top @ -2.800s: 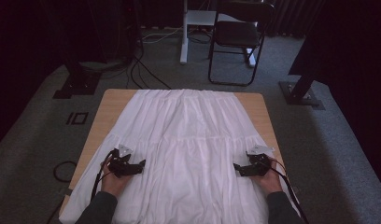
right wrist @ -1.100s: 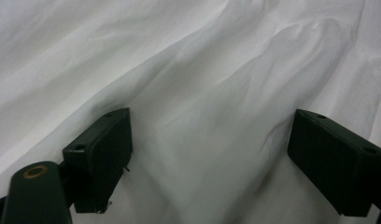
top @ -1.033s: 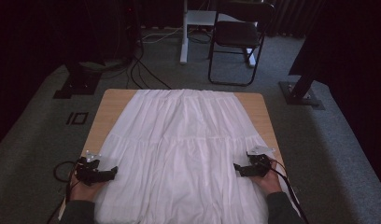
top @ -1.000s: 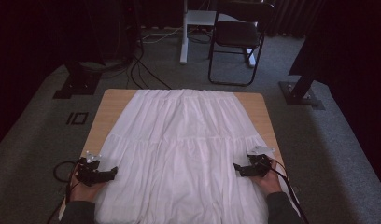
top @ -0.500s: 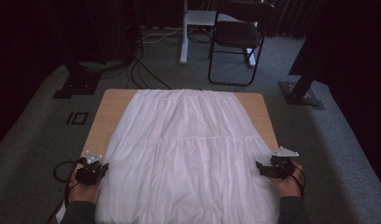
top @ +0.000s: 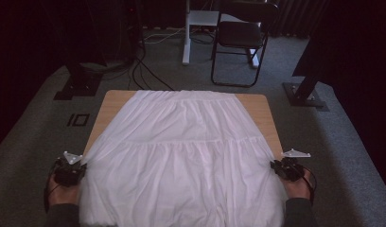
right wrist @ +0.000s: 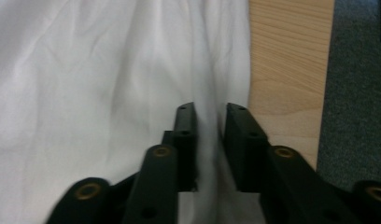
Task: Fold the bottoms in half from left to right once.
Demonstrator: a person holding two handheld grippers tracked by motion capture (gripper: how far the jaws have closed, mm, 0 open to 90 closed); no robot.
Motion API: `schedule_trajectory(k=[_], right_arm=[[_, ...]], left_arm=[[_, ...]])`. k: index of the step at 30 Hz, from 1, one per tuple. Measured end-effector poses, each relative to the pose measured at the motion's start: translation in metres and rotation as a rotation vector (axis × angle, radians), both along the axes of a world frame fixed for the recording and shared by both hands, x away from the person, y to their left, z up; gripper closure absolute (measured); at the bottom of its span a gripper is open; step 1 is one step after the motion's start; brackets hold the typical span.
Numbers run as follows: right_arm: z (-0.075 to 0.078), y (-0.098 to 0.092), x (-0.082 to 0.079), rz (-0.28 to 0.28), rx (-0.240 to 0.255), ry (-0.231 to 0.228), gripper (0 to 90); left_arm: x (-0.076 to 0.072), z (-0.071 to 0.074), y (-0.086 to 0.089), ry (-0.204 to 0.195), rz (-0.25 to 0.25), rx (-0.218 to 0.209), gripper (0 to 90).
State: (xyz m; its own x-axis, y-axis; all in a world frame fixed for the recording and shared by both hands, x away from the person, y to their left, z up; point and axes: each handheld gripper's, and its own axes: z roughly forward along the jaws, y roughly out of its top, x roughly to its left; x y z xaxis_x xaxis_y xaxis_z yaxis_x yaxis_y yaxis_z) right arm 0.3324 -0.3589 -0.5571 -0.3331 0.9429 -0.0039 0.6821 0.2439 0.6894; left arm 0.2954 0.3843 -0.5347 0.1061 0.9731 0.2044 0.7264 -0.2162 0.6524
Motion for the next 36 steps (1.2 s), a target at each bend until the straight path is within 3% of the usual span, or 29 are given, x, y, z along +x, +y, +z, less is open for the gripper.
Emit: schedule_trajectory(k=[1, 6, 9, 11, 12, 13, 14, 15, 16, 17, 18, 19, 20, 21, 22, 23, 24, 25, 26, 27, 28, 29, 30, 31, 32, 33, 34, 35, 36], right_arm=[[0.0, 0.001, 0.0, 0.004, -0.004, -0.001, 77.9], [0.0, 0.004, -0.002, 0.009, -0.014, -0.001, 83.5], [0.0, 0.004, -0.002, 0.015, -0.013, -0.001, 83.9], [0.0, 0.004, -0.003, 0.019, 0.005, 0.001, 82.7], [-0.001, 0.003, -0.004, 0.022, 0.02, -0.002, 80.8], [-0.001, 0.003, -0.004, 0.022, 0.02, -0.002, 80.8], [-0.001, 0.002, -0.005, 0.025, 0.031, -0.007, 79.0], [-0.001, 0.002, -0.005, 0.025, 0.031, -0.007, 79.0], [-0.002, 0.003, -0.005, 0.024, 0.032, -0.009, 77.9], [-0.002, 0.003, -0.005, 0.024, 0.032, -0.009, 77.9], [-0.002, 0.004, -0.006, 0.026, 0.035, -0.014, 75.1], [-0.002, 0.004, -0.006, 0.026, 0.035, -0.014, 75.1], [-0.003, 0.004, -0.006, 0.033, 0.043, -0.019, 72.8], [-0.003, 0.004, -0.006, 0.033, 0.043, -0.019, 72.8], [-0.004, 0.004, -0.006, 0.035, 0.052, -0.024, 71.6], [-0.004, 0.004, -0.006, 0.035, 0.052, -0.024, 71.6], [-0.004, 0.004, -0.006, 0.033, 0.058, -0.025, 71.6], [-0.004, 0.004, -0.006, 0.033, 0.058, -0.025, 71.6], [-0.004, 0.004, -0.006, 0.033, 0.059, -0.028, 71.3], [-0.004, 0.004, -0.006, 0.033, 0.059, -0.028, 71.3], [-0.004, 0.004, -0.006, 0.031, 0.061, -0.03, 70.7], [-0.005, 0.004, -0.006, 0.031, 0.061, -0.031, 70.4], [-0.005, 0.004, -0.006, 0.032, 0.061, -0.034, 70.2], [-0.005, 0.004, -0.006, 0.032, 0.061, -0.034, 70.2], [-0.005, 0.004, -0.006, 0.033, 0.061, -0.036, 70.2], [-0.005, 0.004, -0.006, 0.033, 0.061, -0.036, 70.2], [-0.005, 0.004, -0.006, 0.034, 0.066, -0.037, 70.2], [-0.005, 0.004, -0.006, 0.034, 0.066, -0.037, 70.2], [-0.006, 0.004, -0.007, 0.035, 0.069, -0.041, 70.2]], left_arm=[[0.0, 0.0, 0.0, 0.0, 0.0, 0.0, 86.7], [-0.001, 0.006, 0.033, -0.024, 0.13, 0.025, 86.8], [-0.002, 0.009, 0.035, -0.034, 0.145, 0.02, 86.7], [-0.005, 0.016, 0.029, -0.062, 0.116, -0.002, 86.7], [-0.01, 0.025, 0.021, -0.091, 0.069, -0.033, 86.7], [-0.01, 0.025, 0.021, -0.091, 0.069, -0.033, 86.6], [-0.014, 0.036, 0.014, -0.136, 0.03, -0.083, 86.6], [-0.014, 0.036, 0.014, -0.136, 0.03, -0.083, 86.6], [-0.018, 0.05, 0.006, -0.182, -0.025, -0.143, 86.5], [-0.018, 0.05, 0.006, -0.182, -0.025, -0.143, 86.5], [-0.022, 0.064, -0.005, -0.224, -0.087, -0.192, 86.5], [-0.022, 0.064, -0.005, -0.224, -0.087, -0.192, 86.4], [-0.024, 0.082, -0.02, -0.27, -0.173, -0.248, 86.4], [-0.024, 0.082, -0.02, -0.27, -0.173, -0.248, 86.4], [-0.024, 0.097, -0.04, -0.292, -0.254, -0.267, 86.4], [-0.024, 0.097, -0.04, -0.292, -0.254, -0.267, 86.4], [-0.021, 0.11, -0.061, -0.309, -0.324, -0.271, 86.4], [-0.021, 0.11, -0.061, -0.309, -0.324, -0.271, 86.5], [-0.018, 0.123, -0.09, -0.318, -0.409, -0.276, 86.4], [-0.018, 0.123, -0.09, -0.318, -0.409, -0.276, 86.4], [-0.014, 0.138, -0.122, -0.335, -0.501, -0.286, 86.4], [-0.014, 0.138, -0.122, -0.335, -0.501, -0.286, 86.4], [-0.011, 0.151, -0.159, -0.353, -0.604, -0.282, 86.4], [-0.011, 0.151, -0.159, -0.353, -0.604, -0.282, 86.4], [-0.005, 0.16, -0.198, -0.354, -0.711, -0.281, 86.4], [-0.005, 0.16, -0.198, -0.354, -0.711, -0.281, 86.4], [0.004, 0.165, -0.239, -0.333, -0.805, -0.292, 86.5], [0.004, 0.165, -0.239, -0.333, -0.805, -0.292, 86.5], [0.01, 0.162, -0.282, -0.297, -0.914, -0.311, 86.5]])
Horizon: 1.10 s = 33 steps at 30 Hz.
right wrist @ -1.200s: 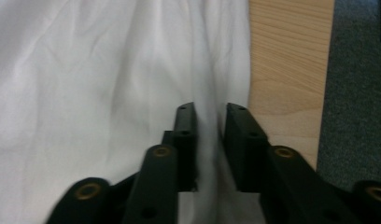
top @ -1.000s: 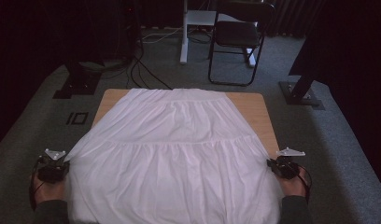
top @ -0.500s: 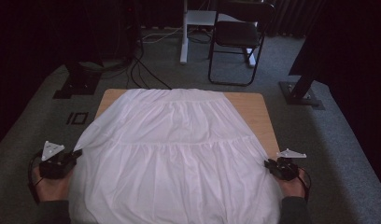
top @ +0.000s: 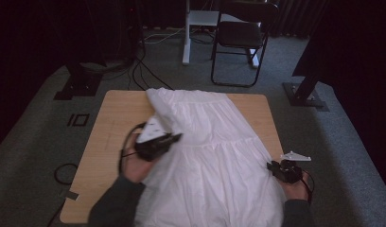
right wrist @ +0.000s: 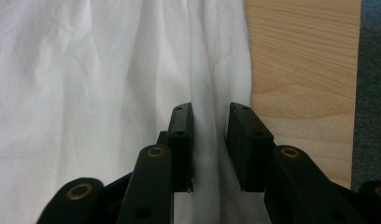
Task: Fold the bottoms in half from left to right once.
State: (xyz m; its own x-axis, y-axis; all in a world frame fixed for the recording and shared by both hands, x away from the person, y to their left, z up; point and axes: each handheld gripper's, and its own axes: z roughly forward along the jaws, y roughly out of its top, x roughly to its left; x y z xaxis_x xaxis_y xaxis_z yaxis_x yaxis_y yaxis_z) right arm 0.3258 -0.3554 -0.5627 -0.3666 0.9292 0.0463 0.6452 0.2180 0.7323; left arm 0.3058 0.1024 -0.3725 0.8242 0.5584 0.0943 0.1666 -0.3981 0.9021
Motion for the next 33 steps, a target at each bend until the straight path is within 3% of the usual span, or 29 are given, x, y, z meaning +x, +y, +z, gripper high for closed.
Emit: schedule_trajectory(k=[1, 2, 3, 4, 5, 6, 7, 8, 11, 13, 14, 17, 18, 19, 20, 22, 23, 24, 26, 30, 33], right_arm=[[0.0, 0.0, 0.0, 0.0, 0.0, 0.0, 70.2], [0.0, 0.0, 0.0, -0.001, 0.003, 0.0, 70.3], [0.0, 0.0, 0.0, -0.001, 0.003, 0.0, 70.3], [0.0, 0.0, 0.0, -0.001, 0.005, -0.001, 70.3], [0.0, 0.0, 0.0, -0.001, 0.004, -0.002, 70.3], [0.0, 0.0, -0.001, -0.001, 0.003, -0.003, 70.3], [0.0, 0.0, -0.001, -0.003, 0.001, -0.003, 70.2], [0.0, 0.001, -0.001, -0.004, -0.005, -0.004, 70.1], [0.0, 0.002, -0.001, -0.001, -0.011, -0.001, 66.7], [0.001, 0.005, 0.0, 0.01, -0.013, 0.011, 59.4], [0.003, 0.008, 0.002, 0.014, -0.021, 0.026, 53.2], [0.003, 0.01, 0.003, 0.011, -0.032, 0.031, 50.6], [0.006, 0.014, 0.003, -0.004, -0.058, 0.036, 47.8], [0.025, 0.027, -0.002, 0.012, -0.052, -0.018, 45.6], [0.025, 0.027, -0.002, 0.012, -0.052, -0.018, 45.6], [0.042, 0.04, -0.007, 0.054, -0.033, -0.059, 47.5], [0.059, 0.056, -0.013, 0.109, 0.0, -0.101, 48.0], [0.059, 0.056, -0.013, 0.109, 0.0, -0.101, 48.0], [0.07, 0.076, -0.018, 0.169, 0.036, -0.126, 47.3], [0.076, 0.117, -0.019, 0.281, 0.018, -0.129, 45.1], [0.07, 0.141, -0.015, 0.325, -0.006, -0.106, 43.0]], left_arm=[[0.0, 0.0, 0.0, 0.0, 0.0, 0.0, 86.5], [0.005, -0.013, -0.046, 0.052, -0.119, 0.011, 86.5], [0.005, -0.013, -0.046, 0.052, -0.119, 0.011, 86.5], [0.006, -0.033, -0.083, 0.086, -0.204, 0.048, 86.4], [0.006, -0.033, -0.083, 0.086, -0.204, 0.048, 86.3], [0.008, -0.051, -0.105, 0.105, -0.231, 0.097, 85.6], [0.008, -0.051, -0.105, 0.105, -0.231, 0.097, 83.1], [0.016, -0.071, -0.118, 0.183, -0.254, 0.104, 74.3], [0.019, -0.079, -0.116, 0.185, -0.231, 0.121, 60.3], [0.021, -0.078, -0.1, 0.174, -0.187, 0.104, 56.7], [0.024, -0.074, -0.081, 0.167, -0.141, 0.092, 54.7], [0.026, -0.071, -0.066, 0.165, -0.102, 0.086, 53.7], [0.03, -0.072, -0.038, 0.147, -0.02, 0.098, 53.7], [0.031, -0.074, -0.026, 0.139, 0.024, 0.11, 51.8], [0.032, -0.076, -0.015, 0.136, 0.059, 0.124, 51.8], [0.032, -0.086, 0.007, 0.146, 0.119, 0.142, 51.6], [0.031, -0.093, 0.017, 0.151, 0.148, 0.156, 51.6], [0.031, -0.1, 0.026, 0.163, 0.177, 0.168, 51.6], [0.028, -0.117, 0.04, 0.183, 0.223, 0.203, 51.5], [0.023, -0.148, 0.06, 0.245, 0.287, 0.227, 51.1], [0.018, -0.161, 0.061, 0.252, 0.293, 0.242, 49.7]])
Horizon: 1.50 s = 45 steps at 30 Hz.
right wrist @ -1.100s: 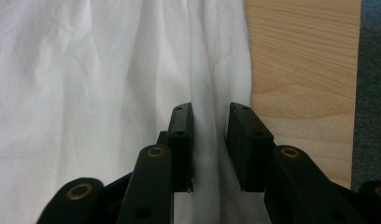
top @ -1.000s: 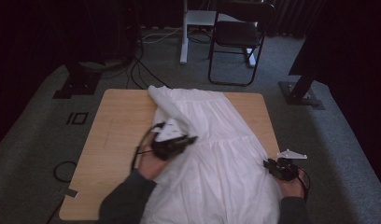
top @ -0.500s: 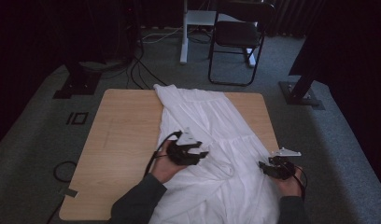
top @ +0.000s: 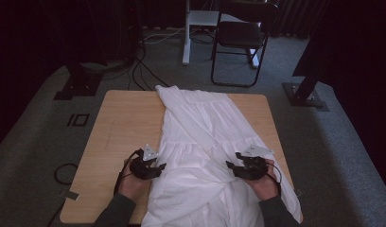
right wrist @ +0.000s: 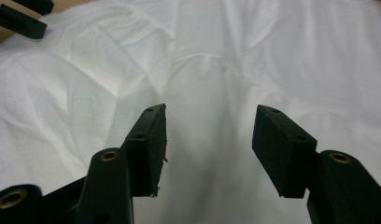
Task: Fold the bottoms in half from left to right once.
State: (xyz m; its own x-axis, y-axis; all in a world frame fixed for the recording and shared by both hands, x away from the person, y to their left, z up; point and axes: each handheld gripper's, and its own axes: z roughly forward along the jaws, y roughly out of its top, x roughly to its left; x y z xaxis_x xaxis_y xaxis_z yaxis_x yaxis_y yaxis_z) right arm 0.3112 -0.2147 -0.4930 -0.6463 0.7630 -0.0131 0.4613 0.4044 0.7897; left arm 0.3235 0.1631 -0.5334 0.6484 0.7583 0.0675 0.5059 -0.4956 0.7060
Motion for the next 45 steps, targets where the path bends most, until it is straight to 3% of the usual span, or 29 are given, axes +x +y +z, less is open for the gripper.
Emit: schedule_trajectory(k=[3, 4, 7, 9, 11, 12, 14, 16, 17, 18, 21, 22, 23, 24, 26, 27, 28, 29, 30, 31, 32, 33, 34, 35, 38, 40, 42, 44, 45], right_arm=[[-0.012, 0.015, 0.003, 0.017, -0.046, 0.038, 40.6], [-0.021, 0.02, 0.004, 0.015, -0.12, 0.051, 39.7], [-0.029, 0.021, 0.004, 0.009, -0.17, 0.076, 42.1], [-0.034, 0.016, 0.004, 0.002, -0.17, 0.101, 63.8], [-0.032, 0.009, 0.005, 0.021, -0.122, 0.126, 84.1], [-0.03, 0.006, 0.004, 0.022, -0.105, 0.119, 86.6], [-0.023, 0.004, 0.002, 0.025, -0.087, 0.092, 87.0], [-0.005, 0.002, -0.002, 0.028, -0.034, 0.043, 87.1], [-0.005, 0.002, -0.002, 0.028, -0.034, 0.043, 87.1], [0.009, 0.0, -0.004, 0.019, -0.012, 0.005, 87.1], [0.025, -0.005, -0.006, 0.015, 0.014, -0.037, 87.1], [0.042, -0.012, -0.009, 0.005, 0.034, -0.083, 87.3], [0.042, -0.012, -0.009, 0.005, 0.034, -0.083, 87.3], [0.053, -0.018, -0.011, -0.008, 0.037, -0.122, 87.4], [0.075, -0.036, -0.019, -0.07, 0.1, -0.221, 87.4], [0.085, -0.049, -0.022, -0.114, 0.142, -0.258, 87.4], [0.091, -0.071, -0.02, -0.199, 0.123, -0.271, 87.2], [0.091, -0.071, -0.02, -0.199, 0.123, -0.271, 87.2], [0.077, -0.091, -0.008, -0.284, 0.045, -0.212, 87.1], [0.077, -0.091, -0.008, -0.284, 0.045, -0.212, 87.1], [0.063, -0.102, 0.0, -0.311, 0.046, -0.158, 87.0], [0.046, -0.11, 0.007, -0.331, 0.021, -0.106, 86.7], [0.01, -0.123, 0.019, -0.356, -0.016, -0.021, 86.0], [0.01, -0.123, 0.019, -0.356, -0.016, -0.021, 86.0], [-0.044, -0.137, 0.03, -0.391, -0.002, 0.104, 83.1], [-0.056, -0.14, 0.033, -0.398, 0.007, 0.135, 81.7], [-0.059, -0.14, 0.034, -0.399, 0.009, 0.146, 81.1], [-0.063, -0.139, 0.035, -0.398, 0.014, 0.159, 80.9], [-0.062, -0.138, 0.035, -0.397, 0.01, 0.158, 80.8]], left_arm=[[-0.004, -0.009, -0.004, 0.009, -0.013, 0.001, 47.7], [-0.004, -0.012, -0.006, 0.011, -0.015, 0.01, 46.9], [-0.004, -0.018, -0.006, 0.024, -0.01, 0.003, 46.7], [-0.003, -0.017, -0.006, 0.026, -0.008, -0.01, 46.7], [-0.003, -0.016, -0.006, 0.029, -0.008, -0.015, 46.7], [-0.003, -0.016, -0.007, 0.032, -0.012, -0.014, 46.7], [-0.002, -0.016, -0.009, 0.05, -0.043, -0.017, 54.0], [-0.002, -0.014, -0.013, 0.056, -0.07, -0.017, 87.2], [-0.002, -0.011, -0.015, 0.053, -0.082, -0.021, 87.2], [-0.003, -0.008, -0.017, 0.041, -0.091, -0.026, 88.4], [-0.009, 0.012, -0.019, -0.024, -0.096, -0.08, 88.5], [-0.012, 0.02, -0.018, -0.05, -0.094, -0.098, 88.5], [-0.015, 0.029, -0.018, -0.077, -0.091, -0.109, 88.5], [-0.019, 0.037, -0.018, -0.096, -0.089, -0.121, 88.5], [-0.022, 0.048, -0.019, -0.107, -0.094, -0.14, 85.6], [-0.023, 0.051, -0.021, -0.111, -0.09, -0.143, 78.3], [-0.023, 0.051, -0.023, -0.122, -0.08, -0.134, 65.4], [-0.022, 0.05, -0.026, -0.12, -0.078, -0.119, 65.4], [-0.02, 0.048, -0.028, -0.112, -0.076, -0.113, 61.4], [-0.019, 0.045, -0.031, -0.1, -0.076, -0.115, 61.4], [-0.018, 0.041, -0.034, -0.087, -0.079, -0.12, 59.3], [-0.017, 0.038, -0.038, -0.078, -0.086, -0.122, 57.7], [-0.017, 0.034, -0.042, -0.071, -0.093, -0.117, 55.0], [-0.017, 0.032, -0.047, -0.066, -0.098, -0.115, 55.0], [-0.017, 0.025, -0.066, -0.04, -0.147, -0.098, 52.1], [-0.016, 0.016, -0.081, -0.02, -0.186, -0.041, 51.6], [-0.011, 0.002, -0.094, -0.003, -0.185, 0.042, 52.5], [-0.006, -0.014, -0.103, 0.026, -0.189, 0.109, 61.0], [-0.005, -0.015, -0.102, 0.015, -0.194, 0.08, 65.8]])
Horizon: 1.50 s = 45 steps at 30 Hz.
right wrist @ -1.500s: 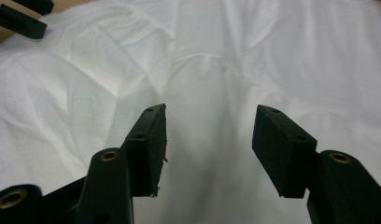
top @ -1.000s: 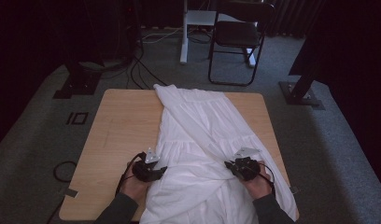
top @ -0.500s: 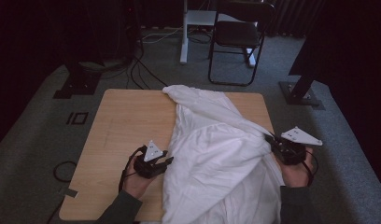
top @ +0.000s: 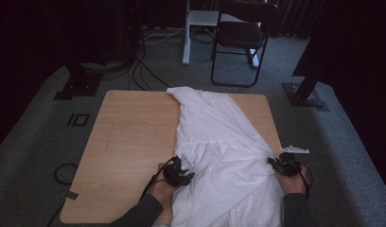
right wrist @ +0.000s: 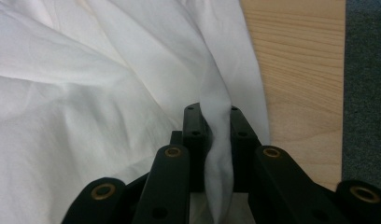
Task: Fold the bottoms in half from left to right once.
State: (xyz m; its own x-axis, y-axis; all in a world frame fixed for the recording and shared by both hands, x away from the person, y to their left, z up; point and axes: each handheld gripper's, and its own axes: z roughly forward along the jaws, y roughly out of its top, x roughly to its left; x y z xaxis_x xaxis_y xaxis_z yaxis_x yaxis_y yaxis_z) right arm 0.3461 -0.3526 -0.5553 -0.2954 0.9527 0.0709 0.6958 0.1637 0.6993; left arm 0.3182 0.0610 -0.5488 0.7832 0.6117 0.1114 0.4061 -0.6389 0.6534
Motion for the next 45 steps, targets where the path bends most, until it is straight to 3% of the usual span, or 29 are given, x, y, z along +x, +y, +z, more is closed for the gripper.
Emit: schedule_trajectory(k=[1, 3, 7, 11, 17, 19, 20, 23, 28, 29, 34, 36, 39, 40, 41, 42, 43, 45], right_arm=[[0.0, 0.001, 0.0, 0.002, -0.004, 0.001, 80.8], [0.0, 0.004, 0.001, 0.008, 0.0, 0.007, 81.1], [0.0, 0.015, 0.007, 0.029, 0.012, 0.013, 81.5], [0.001, 0.037, 0.023, 0.067, 0.03, 0.018, 81.2], [0.002, 0.065, 0.044, 0.13, 0.024, 0.016, 79.9], [0.002, 0.08, 0.06, 0.145, 0.027, 0.008, 77.3], [0.002, 0.08, 0.06, 0.145, 0.027, 0.008, 77.3], [0.003, 0.088, 0.082, 0.124, 0.025, 0.009, 71.3], [0.004, 0.075, 0.092, 0.101, 0.06, 0.029, 60.8], [0.004, 0.071, 0.092, 0.09, 0.071, 0.036, 59.3], [0.01, 0.037, 0.069, 0.009, 0.096, 0.0, 57.4], [0.015, 0.031, 0.063, -0.016, 0.098, -0.014, 56.9], [0.028, 0.031, 0.056, -0.02, 0.117, -0.066, 53.4], [0.032, 0.032, 0.055, -0.029, 0.12, -0.08, 53.3], [0.032, 0.032, 0.055, -0.029, 0.12, -0.08, 53.3], [0.045, 0.037, 0.054, -0.027, 0.155, -0.122, 52.0], [0.045, 0.037, 0.054, -0.027, 0.155, -0.122, 52.0], [0.055, 0.056, 0.058, 0.047, 0.164, -0.139, 51.9]], left_arm=[[0.002, 0.001, 0.001, 0.0, 0.01, 0.008, 69.6], [0.004, 0.002, 0.003, -0.046, 0.035, 0.064, 77.5], [0.022, 0.003, 0.019, -0.053, 0.106, 0.084, 83.5], [0.045, 0.004, 0.042, -0.061, 0.179, 0.091, 85.2], [0.089, 0.007, 0.078, -0.084, 0.306, 0.157, 85.7], [0.105, 0.007, 0.087, -0.073, 0.363, 0.131, 85.8], [0.111, 0.007, 0.091, -0.066, 0.389, 0.112, 85.8], [0.125, 0.007, 0.1, -0.035, 0.44, 0.046, 85.8], [0.121, 0.007, 0.103, -0.045, 0.435, 0.04, 80.3], [0.117, 0.006, 0.11, -0.037, 0.44, 0.005, 80.3], [0.099, 0.011, 0.123, -0.034, 0.454, -0.009, 70.1], [0.088, 0.018, 0.13, -0.039, 0.441, -0.067, 64.5], [0.07, 0.028, 0.138, -0.057, 0.431, -0.125, 60.6], [0.07, 0.028, 0.138, -0.057, 0.431, -0.125, 59.4], [0.062, 0.031, 0.141, -0.056, 0.425, -0.137, 59.4], [0.051, 0.034, 0.144, -0.068, 0.42, -0.144, 56.3], [0.051, 0.034, 0.144, -0.068, 0.42, -0.144, 55.3], [0.036, 0.033, 0.148, -0.071, 0.41, -0.15, 54.0]])
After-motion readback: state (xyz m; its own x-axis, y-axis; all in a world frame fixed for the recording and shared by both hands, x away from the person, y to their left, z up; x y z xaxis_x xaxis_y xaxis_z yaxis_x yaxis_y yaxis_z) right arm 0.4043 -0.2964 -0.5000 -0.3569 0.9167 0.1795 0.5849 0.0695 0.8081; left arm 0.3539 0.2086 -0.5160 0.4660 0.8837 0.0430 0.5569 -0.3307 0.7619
